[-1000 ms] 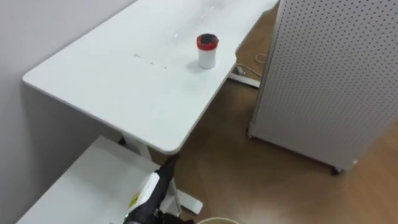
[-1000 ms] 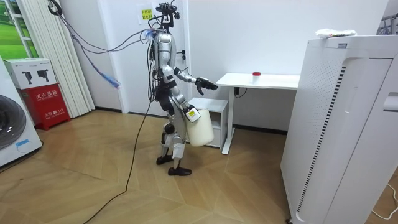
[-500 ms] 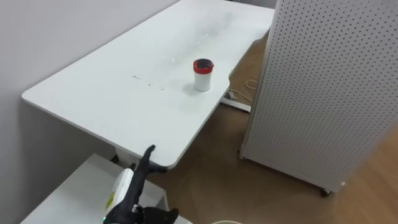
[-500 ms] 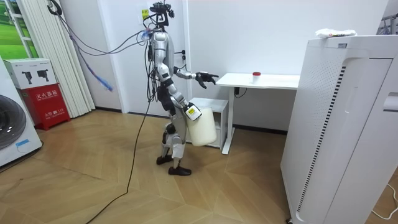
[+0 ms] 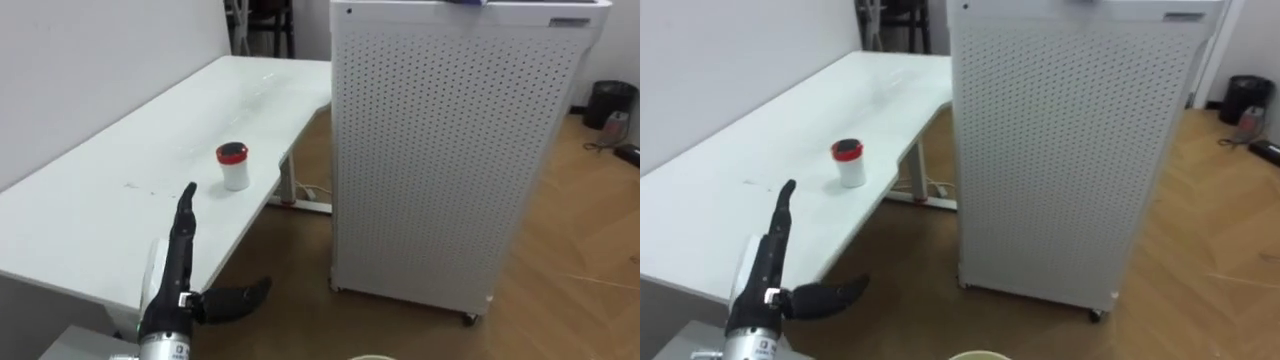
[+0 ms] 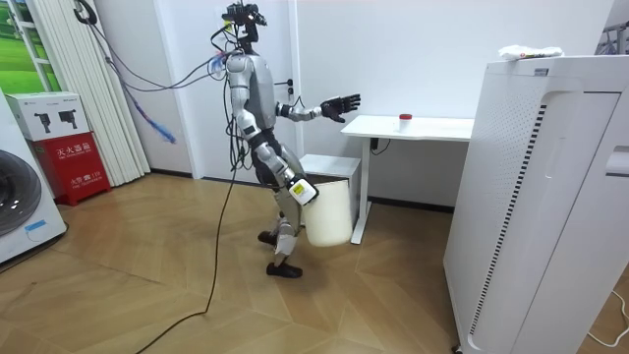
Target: Pick garbage
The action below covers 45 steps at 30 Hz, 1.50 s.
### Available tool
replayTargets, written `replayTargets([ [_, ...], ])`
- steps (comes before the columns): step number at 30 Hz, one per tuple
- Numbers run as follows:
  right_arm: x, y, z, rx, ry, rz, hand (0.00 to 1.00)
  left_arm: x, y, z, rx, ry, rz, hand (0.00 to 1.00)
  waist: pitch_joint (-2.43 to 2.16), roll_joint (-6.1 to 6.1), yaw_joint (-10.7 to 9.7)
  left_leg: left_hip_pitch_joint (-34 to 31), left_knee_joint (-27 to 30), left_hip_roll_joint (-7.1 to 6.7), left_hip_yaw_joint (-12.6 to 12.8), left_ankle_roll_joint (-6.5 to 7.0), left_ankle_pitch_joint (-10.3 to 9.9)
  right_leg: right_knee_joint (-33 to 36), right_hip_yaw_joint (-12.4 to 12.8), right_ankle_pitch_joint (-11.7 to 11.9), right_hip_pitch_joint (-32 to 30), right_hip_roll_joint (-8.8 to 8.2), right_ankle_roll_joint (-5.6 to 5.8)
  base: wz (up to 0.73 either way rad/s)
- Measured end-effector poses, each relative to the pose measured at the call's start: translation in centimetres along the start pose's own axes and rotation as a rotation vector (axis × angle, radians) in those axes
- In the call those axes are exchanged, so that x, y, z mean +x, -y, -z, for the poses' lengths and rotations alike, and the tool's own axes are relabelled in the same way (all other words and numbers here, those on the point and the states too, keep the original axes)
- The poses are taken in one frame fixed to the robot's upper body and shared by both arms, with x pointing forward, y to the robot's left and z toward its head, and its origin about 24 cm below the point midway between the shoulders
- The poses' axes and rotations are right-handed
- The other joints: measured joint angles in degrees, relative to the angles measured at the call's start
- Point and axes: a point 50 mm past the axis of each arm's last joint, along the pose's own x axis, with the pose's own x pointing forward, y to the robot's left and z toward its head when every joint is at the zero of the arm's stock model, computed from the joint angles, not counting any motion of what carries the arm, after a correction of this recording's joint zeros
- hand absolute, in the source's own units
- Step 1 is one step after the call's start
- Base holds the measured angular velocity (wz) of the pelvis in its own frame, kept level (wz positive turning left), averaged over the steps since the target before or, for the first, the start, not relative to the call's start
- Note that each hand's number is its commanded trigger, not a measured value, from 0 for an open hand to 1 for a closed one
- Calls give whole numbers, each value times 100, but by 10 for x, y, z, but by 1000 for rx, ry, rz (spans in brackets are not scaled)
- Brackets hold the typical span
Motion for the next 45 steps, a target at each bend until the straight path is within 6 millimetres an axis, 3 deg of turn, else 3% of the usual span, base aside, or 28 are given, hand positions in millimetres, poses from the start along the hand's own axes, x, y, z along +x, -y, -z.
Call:
replayTargets([
  [4,0,3,-1,2,3,34,100,1,-2,-3,-2,12,-27,0,-25,36,121,80,-644,-78,-198,-90,-246,-14,167,-13,7,104,-23,-22],
  [8,0,5,-1,12,1,38,100,3,-3,-6,-11,25,-48,0,-8,101,100,37,-534,-113,-393,-121,-308,-29,185,-55,6,185,8,-1],
  [10,0,5,1,12,-15,33,100,4,-3,-8,-27,30,-54,0,7,149,81,-50,-408,-285,-679,-167,-322,-41,221,-112,93,204,23,6],
  [11,0,6,1,13,-16,35,100,4,-3,-9,-31,31,-55,0,10,138,59,-55,-509,-362,-738,-111,-384,-46,245,-140,112,187,40,8],
  [12,-1,8,1,21,-20,43,100,4,-2,-9,-42,29,-63,0,36,90,67,-68,-896,-493,-751,-75,-530,-46,310,-178,135,138,99,-9],
  [14,-1,10,1,19,-21,57,100,4,-2,-9,-46,29,-84,0,24,109,175,-89,-1742,-679,-755,-75,-550,-50,556,-232,137,117,137,-37],
  [16,-1,9,2,21,-26,57,100,5,-6,-12,-49,43,-136,0,21,104,330,-86,-3087,-825,-821,-107,-447,-67,701,-255,166,61,233,-52],
  [17,-1,8,3,22,-29,58,100,5,-7,-13,-52,47,-145,0,26,92,361,-89,-3314,-864,-876,-96,-253,-67,723,-280,166,41,261,-43],
  [18,-1,8,6,20,-42,57,100,5,-9,-13,-49,49,-165,0,-50,54,402,-41,-3485,-912,-847,-66,-20,-94,834,-328,197,11,347,-30],
  [19,-2,6,7,18,-49,53,100,5,-11,-13,-47,50,-182,0,-136,0,418,71,-3612,-994,-779,52,63,-179,873,-331,245,-70,426,-28],
  [21,-2,6,8,16,-52,45,100,5,-13,-12,-44,47,-195,0,-140,-98,451,219,-3594,-1039,-629,164,62,-392,882,-303,406,-172,524,-30],
  [24,-2,6,7,16,-51,48,100,6,-17,-12,-45,48,-213,0,-127,-89,445,167,-3243,-1083,-572,277,-304,-625,832,-328,605,-263,649,-18],
  [26,-1,6,5,7,-48,49,100,7,-19,-14,-42,58,-220,0,-127,-86,450,144,-3069,-1199,-587,340,-563,-565,857,-431,633,-340,751,-12],
  [28,-2,9,3,-6,-42,56,100,8,-19,-17,-47,71,-223,0,-123,-84,444,211,-2966,-1356,-547,479,-790,20,734,-567,533,-590,913,-6],
  [30,-1,10,1,-17,-32,61,100,9,-21,-18,-45,77,-225,0,-104,-103,430,365,-2970,-1472,-426,607,-883,721,634,-534,308,-828,974,-2],
  [31,-1,10,1,-15,-31,62,100,9,-21,-18,-44,82,-229,0,-88,-81,435,467,-2928,-1509,-392,673,-975,1056,555,-448,222,-938,1120,-5],
  [33,-1,9,0,-16,-29,54,100,10,-23,-22,-45,100,-234,0,-50,-13,482,551,-2874,-1496,-370,730,-1101,1340,296,-265,154,-1077,1265,-13],
  [35,0,8,-3,-21,-19,51,100,11,-25,-23,-42,114,-236,0,-37,44,576,566,-2883,-1460,-353,774,-1164,1445,187,-108,36,-1101,1290,-21],
  [37,1,8,-6,-25,-10,46,100,12,-28,-23,-34,114,-243,0,-19,109,743,574,-3053,-1420,-482,778,-1167,1160,183,-361,-302,-1074,1286,-34],
  [39,1,6,-6,-29,-10,35,100,12,-29,-23,-33,114,-248,0,-29,136,744,599,-3108,-1367,-574,755,-1155,496,190,-371,-516,-1033,1255,-8],
  [40,1,6,-6,-31,-11,37,100,12,-30,-22,-32,112,-248,0,-32,112,722,658,-3159,-1375,-595,735,-1164,-91,198,-123,-579,-1071,1244,14],
  [41,1,6,-5,-32,-12,37,100,11,-30,-21,-30,109,-248,0,-37,88,709,696,-3187,-1389,-592,712,-1176,-241,198,310,-618,-1068,1294,16],
  [42,0,6,-4,-35,-18,39,100,9,-29,-20,-30,100,-245,0,-78,93,691,789,-3249,-1357,-624,659,-1178,-309,145,388,-546,-1033,1265,0],
  [45,1,4,-6,-47,-14,24,100,9,-30,-20,-31,104,-251,0,-93,107,731,967,-3544,-1201,-647,522,-1118,-774,31,554,-233,-780,1161,0],
])
